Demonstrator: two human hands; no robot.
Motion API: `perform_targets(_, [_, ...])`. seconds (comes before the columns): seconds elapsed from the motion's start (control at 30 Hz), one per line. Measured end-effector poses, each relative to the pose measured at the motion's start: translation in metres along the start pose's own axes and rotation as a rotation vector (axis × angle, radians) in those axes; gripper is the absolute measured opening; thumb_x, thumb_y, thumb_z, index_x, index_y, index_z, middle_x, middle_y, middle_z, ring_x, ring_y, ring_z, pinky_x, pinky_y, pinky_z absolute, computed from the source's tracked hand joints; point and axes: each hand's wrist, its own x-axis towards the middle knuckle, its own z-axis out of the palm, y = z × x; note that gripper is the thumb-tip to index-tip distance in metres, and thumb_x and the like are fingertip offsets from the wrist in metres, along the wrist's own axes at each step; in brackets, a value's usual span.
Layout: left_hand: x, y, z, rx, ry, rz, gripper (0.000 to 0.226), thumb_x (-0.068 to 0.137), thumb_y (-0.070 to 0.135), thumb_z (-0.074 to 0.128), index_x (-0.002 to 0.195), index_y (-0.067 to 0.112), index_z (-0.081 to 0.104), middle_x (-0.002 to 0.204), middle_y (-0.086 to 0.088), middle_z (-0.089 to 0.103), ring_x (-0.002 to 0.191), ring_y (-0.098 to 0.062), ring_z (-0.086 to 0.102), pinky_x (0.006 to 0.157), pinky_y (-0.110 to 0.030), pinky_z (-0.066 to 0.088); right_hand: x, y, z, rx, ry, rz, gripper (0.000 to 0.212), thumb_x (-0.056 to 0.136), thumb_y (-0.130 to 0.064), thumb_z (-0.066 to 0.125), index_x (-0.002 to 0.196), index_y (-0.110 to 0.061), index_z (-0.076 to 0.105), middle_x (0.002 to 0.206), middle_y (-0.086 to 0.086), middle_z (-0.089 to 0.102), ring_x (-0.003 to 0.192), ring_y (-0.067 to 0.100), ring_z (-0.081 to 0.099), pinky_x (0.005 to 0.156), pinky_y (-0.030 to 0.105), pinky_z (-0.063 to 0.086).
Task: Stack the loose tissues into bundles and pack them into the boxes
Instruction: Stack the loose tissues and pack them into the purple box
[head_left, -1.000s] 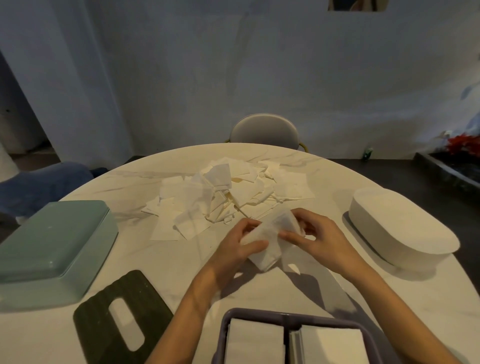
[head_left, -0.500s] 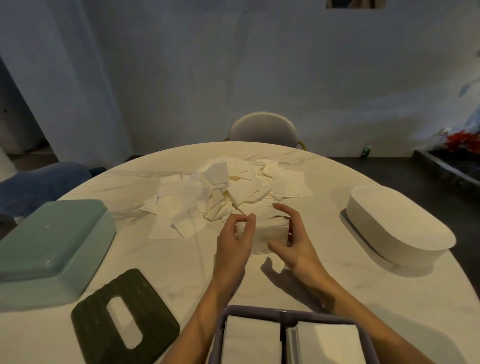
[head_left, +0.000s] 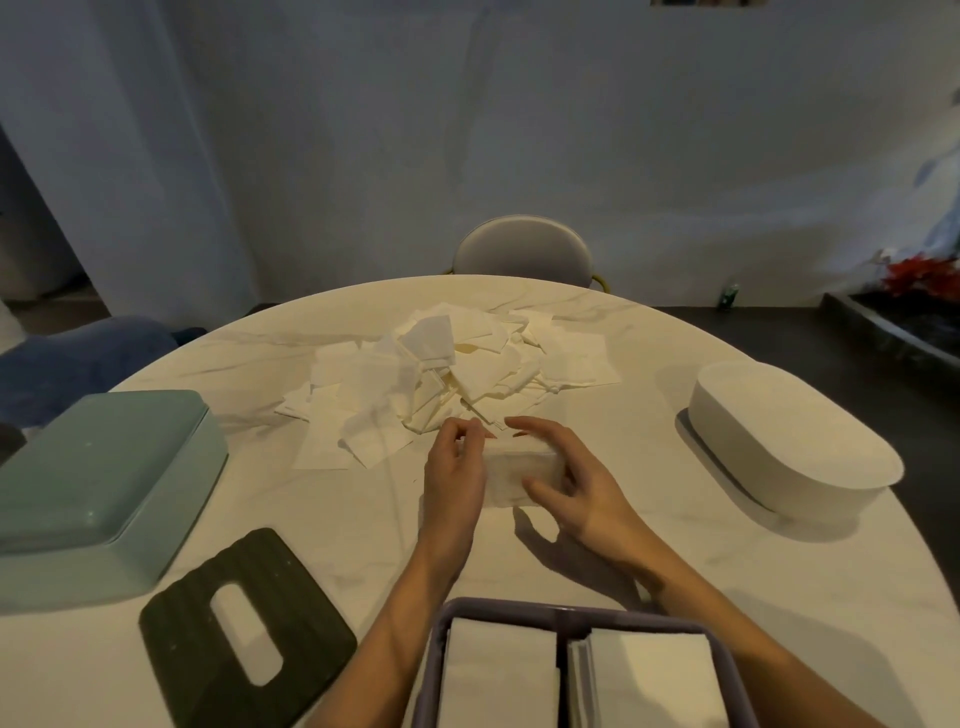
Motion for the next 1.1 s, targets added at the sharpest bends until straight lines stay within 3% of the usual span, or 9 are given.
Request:
perform_targets(0.1, [-0.001, 0.004, -0.003, -0.016, -0.061, -0.031, 0.018, 0.108, 0.027, 0.045, 0.098, 0.02, 0.058, 0.088, 0.01, 0.063, 0.087, -0.011, 0.059, 0.076, -0.035, 0.05, 0.003, 0.004, -0.012, -0.047, -0.032, -0.01, 0.046, 0.096, -0.026, 0.064, 0.139, -0.036, 0.054, 0.141, -0.018, 0.054, 0.127, 0.007, 0.052, 0.097, 0.024, 0.053])
perform_targets(0.23, [-0.006, 0.012, -0.012, -0.018, -0.218, -0.031, 0.014, 0.106, 0.031, 0.053, 0.106, 0.019, 0.06, 0.104, 0.004, 0.063, 0.094, -0.012, 0.06, 0.074, -0.027, 0.051, 0.003, 0.007, -0.022, -0.07, 0.005, 0.013, 0.031, 0.096, -0.023, 0.069, 0.125, -0.033, 0.066, 0.119, -0.023, 0.066, 0.112, 0.005, 0.061, 0.086, 0.018, 0.056])
perform_targets(0.33, [-0.003, 0.013, -0.029, 0.203, -0.326, 0.16, 0.022, 0.092, 0.028, 0.076, 0.11, 0.023, 0.064, 0.105, 0.011, 0.067, 0.095, -0.002, 0.064, 0.076, -0.019, 0.055, 0.004, 0.005, -0.026, -0.087, 0.057, 0.007, 0.028, 0.094, -0.025, 0.07, 0.122, -0.031, 0.069, 0.114, -0.022, 0.068, 0.108, 0.003, 0.063, 0.084, 0.014, 0.054])
perform_targets(0.43, [0.0, 0.008, -0.041, 0.302, -0.322, 0.269, 0.026, 0.087, 0.017, 0.082, 0.106, 0.028, 0.067, 0.099, 0.017, 0.069, 0.097, -0.004, 0.066, 0.079, -0.018, 0.053, 0.003, 0.004, -0.028, -0.036, 0.025, -0.017, 0.032, 0.094, -0.022, 0.071, 0.125, -0.029, 0.068, 0.119, -0.018, 0.068, 0.111, 0.004, 0.064, 0.089, 0.017, 0.055])
perform_targets(0.63, [-0.002, 0.006, -0.056, 0.301, -0.342, 0.282, 0.033, 0.085, 0.018, 0.084, 0.114, 0.023, 0.068, 0.107, 0.02, 0.069, 0.106, -0.006, 0.066, 0.085, -0.02, 0.057, 0.0, 0.01, -0.031, -0.008, -0.061, 0.04, 0.053, 0.087, -0.026, 0.079, 0.135, -0.035, 0.058, 0.132, -0.013, 0.062, 0.116, 0.012, 0.064, 0.094, 0.026, 0.057])
perform_targets(0.83, [-0.001, 0.012, -0.053, 0.384, -0.255, 0.268, 0.02, 0.082, 0.013, 0.085, 0.098, 0.02, 0.074, 0.093, 0.017, 0.074, 0.09, 0.0, 0.068, 0.077, -0.014, 0.053, -0.003, 0.008, -0.034, -0.066, -0.03, 0.096, 0.029, 0.09, -0.021, 0.075, 0.118, -0.024, 0.069, 0.112, -0.009, 0.072, 0.104, 0.01, 0.069, 0.092, 0.026, 0.057])
perform_targets(1.1, [-0.036, 0.078, -0.048, 0.358, -0.3, 0.373, 0.021, 0.086, 0.018, 0.083, 0.105, 0.017, 0.074, 0.101, 0.006, 0.074, 0.094, -0.008, 0.069, 0.081, -0.022, 0.059, -0.033, -0.049, -0.055, -0.013, 0.06, 0.083, 0.033, 0.092, -0.024, 0.073, 0.125, -0.018, 0.069, 0.116, -0.002, 0.072, 0.102, 0.015, 0.071, 0.085, 0.028, 0.061])
